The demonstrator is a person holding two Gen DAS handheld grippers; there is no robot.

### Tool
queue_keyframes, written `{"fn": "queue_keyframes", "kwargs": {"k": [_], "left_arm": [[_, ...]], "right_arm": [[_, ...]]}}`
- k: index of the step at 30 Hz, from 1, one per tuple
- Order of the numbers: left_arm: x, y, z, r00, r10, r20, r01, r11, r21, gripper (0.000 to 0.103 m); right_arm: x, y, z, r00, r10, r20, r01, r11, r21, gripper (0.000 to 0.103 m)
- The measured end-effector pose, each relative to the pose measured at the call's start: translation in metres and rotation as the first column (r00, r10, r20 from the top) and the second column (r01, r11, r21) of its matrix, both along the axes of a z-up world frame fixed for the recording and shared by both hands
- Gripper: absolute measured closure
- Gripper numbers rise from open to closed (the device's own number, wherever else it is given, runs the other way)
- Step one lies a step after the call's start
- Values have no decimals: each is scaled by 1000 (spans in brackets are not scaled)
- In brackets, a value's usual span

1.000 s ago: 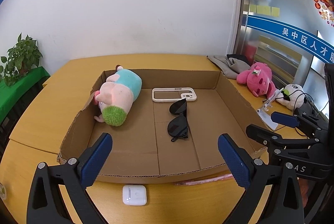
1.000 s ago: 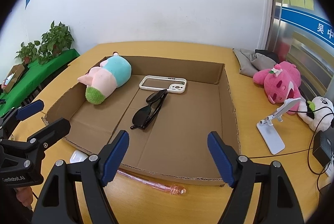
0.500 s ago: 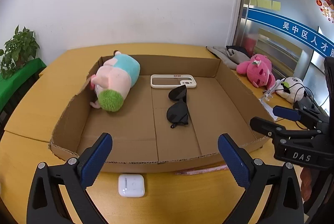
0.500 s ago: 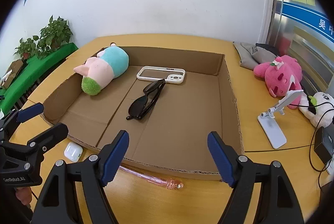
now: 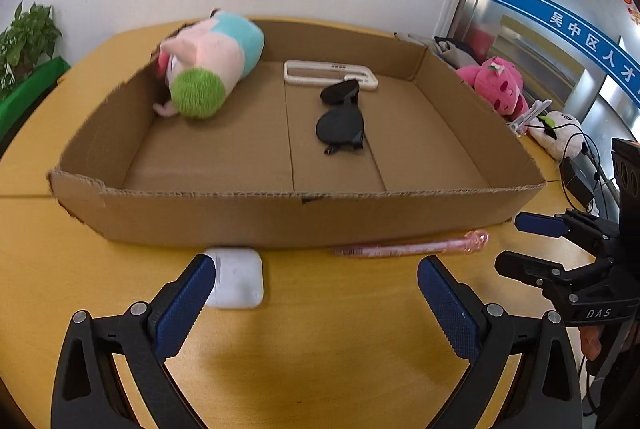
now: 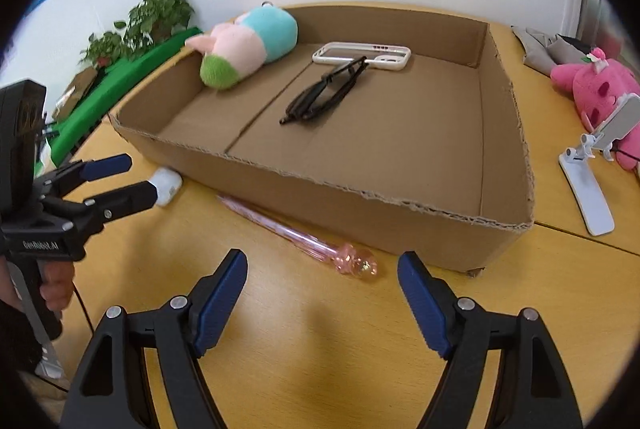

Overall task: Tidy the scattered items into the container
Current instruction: 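Open the right tool and withdraw it from the box, then move the right tool to the pink pen and grasp its end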

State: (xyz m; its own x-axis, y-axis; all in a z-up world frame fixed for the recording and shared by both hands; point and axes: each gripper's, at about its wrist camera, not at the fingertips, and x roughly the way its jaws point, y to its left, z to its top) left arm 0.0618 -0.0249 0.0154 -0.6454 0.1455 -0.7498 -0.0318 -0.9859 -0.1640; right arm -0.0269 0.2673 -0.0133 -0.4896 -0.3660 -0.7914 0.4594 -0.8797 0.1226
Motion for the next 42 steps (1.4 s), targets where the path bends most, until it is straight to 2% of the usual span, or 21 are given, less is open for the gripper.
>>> {"fn": "queue_keyframes", "kwargs": {"k": [6, 11, 15, 17, 20, 22, 23, 25, 27, 28, 29, 32, 34, 38, 40, 42], "left_arm": [[2, -5, -6, 1000, 6, 20, -6, 1000, 15, 1], [4, -9, -11, 999, 13, 34, -14, 1000, 23, 0], [4, -13, -15, 999, 16, 49, -18, 999, 39, 0], [2, -15, -18, 998, 18, 64, -21, 998, 59, 1], [0, -16, -20, 997, 14, 79, -21, 996, 91, 1], [-2, -15, -20, 996, 9, 92, -19, 994, 109, 1], [-2, -14, -21, 995, 4, 97, -16, 993, 118, 1], [-4, -12, -21, 994, -5, 105, -9, 991, 132, 1], [-6, -12, -24, 992, -5, 124, -14, 988, 153, 2], [-8, -12, -26, 990, 0, 140, -24, 986, 164, 2], [-10, -12, -29, 987, 6, 162, -36, 983, 177, 5], [-14, -12, -37, 979, 6, 205, -48, 979, 200, 12], [-13, -8, -39, 978, 9, 207, -49, 981, 187, 12], [-13, -2, -39, 980, 0, 201, -37, 983, 177, 21], [-13, 2, -39, 980, 6, 200, -37, 987, 155, 30], [-14, 3, -38, 979, 5, 204, -35, 989, 144, 46]], "right_arm": [[-11, -15, -20, 998, 56, 10, -56, 998, 20, 25], [-12, -29, -39, 992, 108, 62, -109, 994, 6, 25], [6, -48, -37, 964, 243, 108, -241, 970, -32, 24], [18, -53, -29, 952, 294, 92, -290, 956, -53, 25], [16, -55, -23, 963, 263, 61, -262, 965, -35, 25], [9, -56, -27, 971, 227, 72, -226, 974, -14, 26], [8, -60, -30, 970, 229, 84, -230, 973, 3, 30], [14, -69, -36, 961, 260, 98, -264, 964, 28, 49], [20, -79, -38, 957, 277, 86, -283, 956, 73, 58], [22, -82, -38, 956, 280, 85, -287, 954, 83, 71], [25, -84, -37, 955, 282, 92, -290, 953, 85, 80], [33, -90, -36, 952, 283, 116, -293, 953, 80, 83], [39, -92, -36, 951, 284, 123, -294, 953, 74, 84], [57, -95, -37, 948, 288, 138, -290, 957, -3, 84], [62, -97, -37, 946, 294, 140, -291, 956, -38, 85], [65, -98, -38, 948, 288, 139, -282, 958, -59, 85]]}}
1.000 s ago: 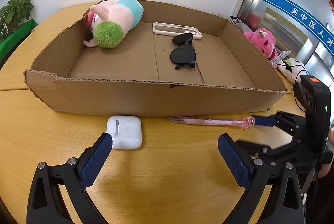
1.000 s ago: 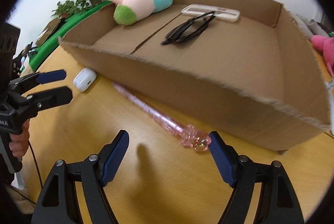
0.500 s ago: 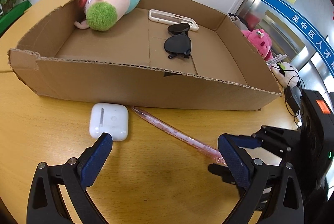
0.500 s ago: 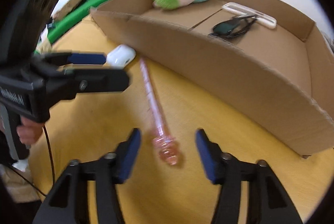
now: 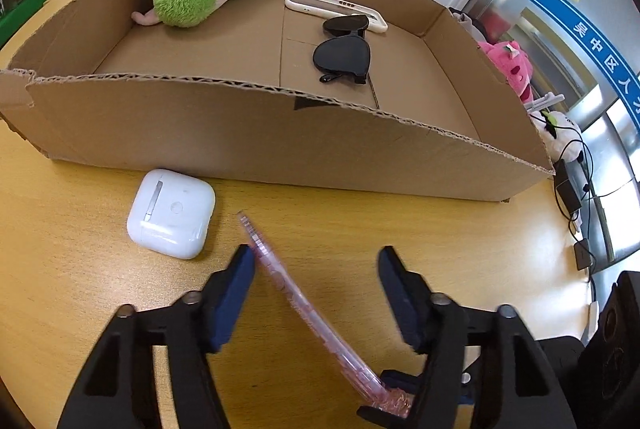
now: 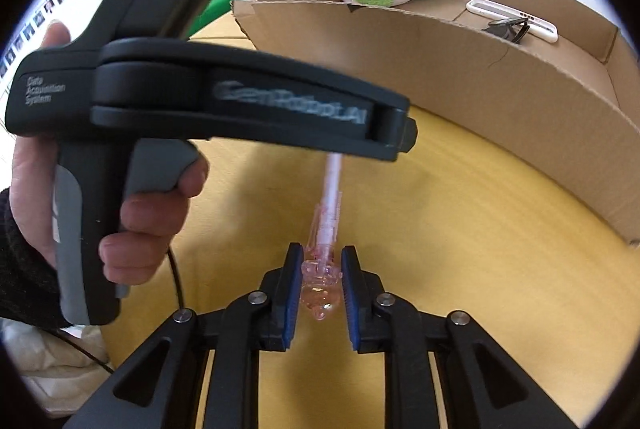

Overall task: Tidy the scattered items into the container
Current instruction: 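Move the right tool to the pink pen and grasp its end, then lift the pink pen with the right tool and carry it over the box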

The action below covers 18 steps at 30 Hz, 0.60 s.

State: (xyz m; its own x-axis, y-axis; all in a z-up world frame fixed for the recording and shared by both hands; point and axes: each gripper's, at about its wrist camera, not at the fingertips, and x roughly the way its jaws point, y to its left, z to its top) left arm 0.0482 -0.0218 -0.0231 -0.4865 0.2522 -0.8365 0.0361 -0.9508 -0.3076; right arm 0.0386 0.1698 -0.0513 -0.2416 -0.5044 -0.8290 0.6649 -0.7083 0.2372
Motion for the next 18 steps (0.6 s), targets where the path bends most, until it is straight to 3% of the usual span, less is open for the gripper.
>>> {"fn": "queue_keyframes", "kwargs": {"k": [1, 3, 4, 10, 18], "left_arm": [[0, 0, 0, 1000, 3, 1, -3, 1000, 0, 51], [-1, -3, -2, 1000, 2, 14, -2, 1000, 22, 81], [-2, -4, -4, 1000, -2, 27, 1, 999, 44, 85], [2, -5, -1, 1000, 7, 21, -8, 998, 58, 86], [9, -4, 33, 998, -2, -64, 6, 998, 57, 89]], "right_arm": [[0, 0, 0, 1000, -5, 1, 5, 1000, -3, 85], [-1, 1, 0, 1000, -11, 5, 11, 1000, -6, 85], [-2, 1, 0, 1000, -13, 6, 13, 1000, -7, 85], [5, 1, 1, 1000, -27, 13, 28, 999, -26, 85], [9, 2, 19, 999, -33, -41, 30, 997, -73, 86]]}}
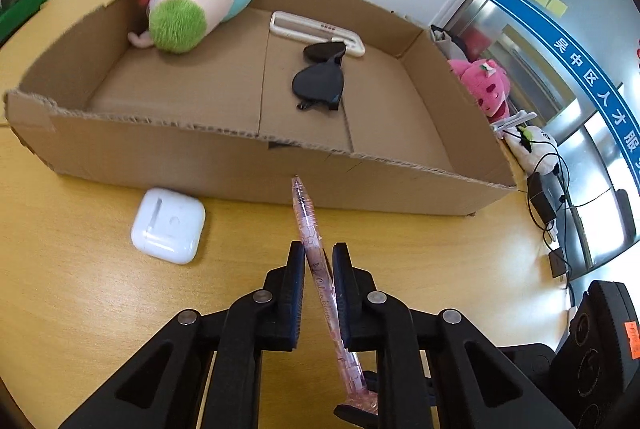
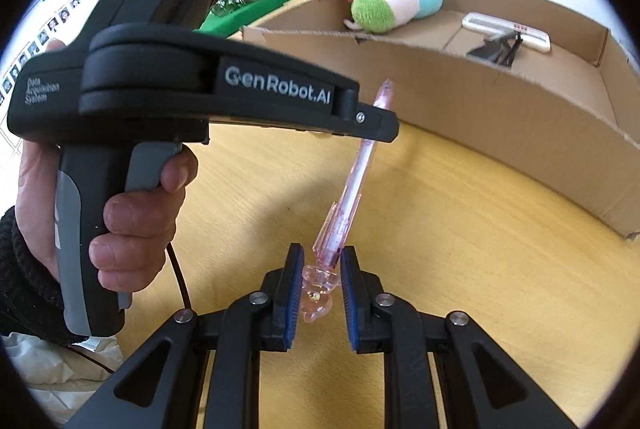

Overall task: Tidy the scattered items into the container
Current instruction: 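Lift the pink pen with the right tool and carry it over the box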

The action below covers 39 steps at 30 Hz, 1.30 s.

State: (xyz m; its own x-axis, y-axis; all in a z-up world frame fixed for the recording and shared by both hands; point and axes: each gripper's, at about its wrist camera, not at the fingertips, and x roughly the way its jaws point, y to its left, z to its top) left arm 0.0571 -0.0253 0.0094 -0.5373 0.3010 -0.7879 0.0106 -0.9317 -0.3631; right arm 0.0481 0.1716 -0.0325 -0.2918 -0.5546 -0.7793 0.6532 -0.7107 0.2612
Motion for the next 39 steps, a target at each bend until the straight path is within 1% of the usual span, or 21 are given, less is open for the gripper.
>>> {"fn": "queue_keyframes", "kwargs": {"k": [4, 7, 11, 14, 18, 21, 23, 28, 30, 32, 35, 39], "left_arm": [[-1, 0, 20, 1000, 0, -31, -1, 1000, -5, 89], [-2, 5, 42, 996, -11, -84, 10, 1000, -22, 90], [-2, 12, 63, 992, -18, -122, 12, 999, -42, 90], [-12, 19, 80, 988, -37, -147, 30, 998, -53, 90], [-37, 37, 109, 976, -87, -202, 71, 994, -82, 91], [-64, 48, 128, 967, -122, -225, 105, 991, -86, 91], [-86, 56, 138, 962, -147, -231, 131, 988, -83, 91], [-140, 77, 157, 953, -194, -234, 174, 979, -102, 91], [-158, 83, 160, 952, -205, -228, 185, 977, -109, 91], [-175, 86, 160, 954, -212, -213, 195, 976, -98, 91], [-203, 87, 150, 960, -217, -176, 207, 976, -74, 91], [-230, 88, 131, 966, -225, -124, 218, 973, -73, 91]], "right_arm": [[-2, 2, 14, 999, -10, -40, 8, 999, -39, 86], [-4, 7, 27, 997, -21, -80, 16, 998, -65, 86], [-4, 11, 43, 991, -28, -128, 17, 996, -90, 86], [-8, 18, 53, 986, -46, -159, 30, 994, -103, 86], [-22, 30, 75, 974, -96, -205, 72, 990, -125, 86], [-44, 42, 91, 961, -150, -232, 119, 983, -140, 86], [-58, 51, 100, 954, -182, -236, 151, 978, -146, 86], [-102, 71, 119, 943, -240, -230, 209, 966, -152, 86], [-119, 79, 123, 943, -257, -212, 227, 962, -154, 86], [-138, 85, 123, 944, -273, -188, 247, 957, -151, 86], [-164, 91, 119, 946, -289, -149, 270, 953, -137, 86], [-189, 94, 108, 947, -309, -86, 298, 947, -121, 86]]}}
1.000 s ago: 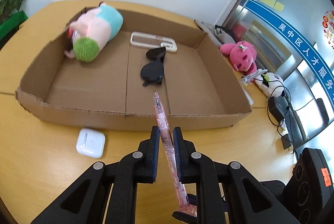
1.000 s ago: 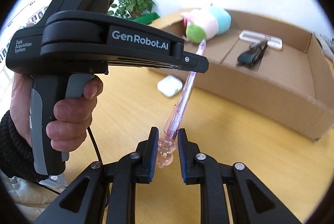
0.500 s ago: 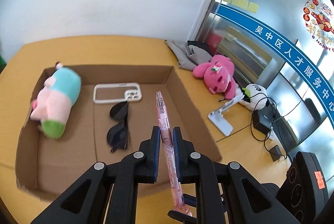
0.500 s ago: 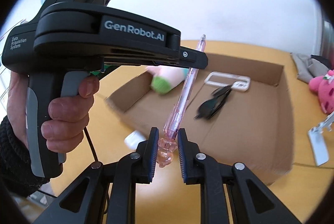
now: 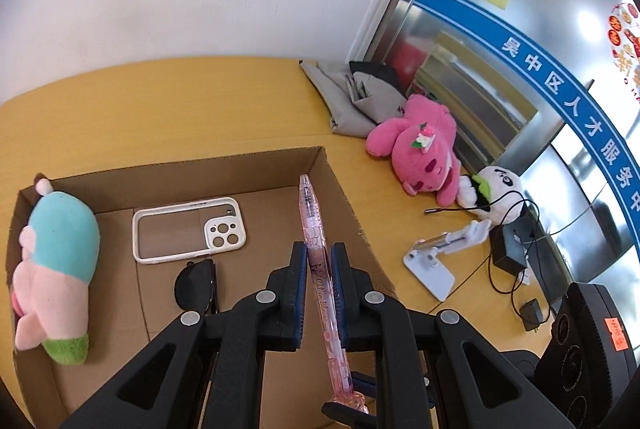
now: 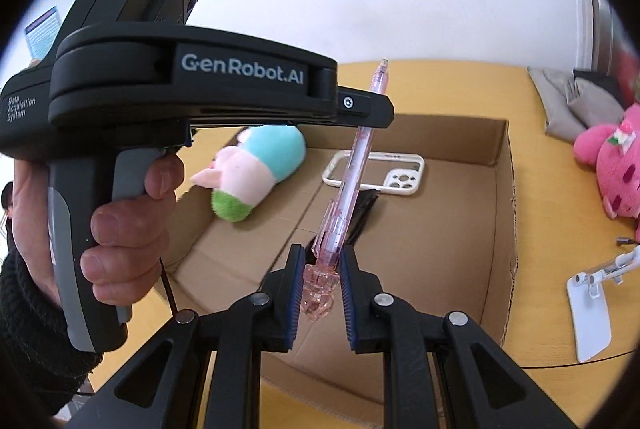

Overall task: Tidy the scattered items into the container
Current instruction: 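Lift the pink pen with the right tool and carry it over the box, then lower the pen into the box and open the right tool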

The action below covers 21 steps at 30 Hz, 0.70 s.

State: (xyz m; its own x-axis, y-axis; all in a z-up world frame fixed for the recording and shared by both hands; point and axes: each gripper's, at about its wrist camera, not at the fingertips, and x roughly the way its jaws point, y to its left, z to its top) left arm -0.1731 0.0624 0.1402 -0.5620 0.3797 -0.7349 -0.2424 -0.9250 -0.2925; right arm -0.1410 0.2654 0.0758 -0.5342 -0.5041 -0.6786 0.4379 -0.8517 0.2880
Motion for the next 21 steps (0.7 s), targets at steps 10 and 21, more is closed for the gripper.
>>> {"fn": "queue_keyframes", "kwargs": {"k": [10, 21], "left_arm": [[-60, 0, -68, 983, 1, 185, -3, 1000, 11, 91], [-102, 12, -138, 923, 14, 385, -16, 1000, 0, 91]], "right_arm": [[-52, 2, -52, 984, -33, 175, 28, 999, 30, 86], [-87, 7, -100, 933, -99, 346, 58, 990, 128, 87]]}}
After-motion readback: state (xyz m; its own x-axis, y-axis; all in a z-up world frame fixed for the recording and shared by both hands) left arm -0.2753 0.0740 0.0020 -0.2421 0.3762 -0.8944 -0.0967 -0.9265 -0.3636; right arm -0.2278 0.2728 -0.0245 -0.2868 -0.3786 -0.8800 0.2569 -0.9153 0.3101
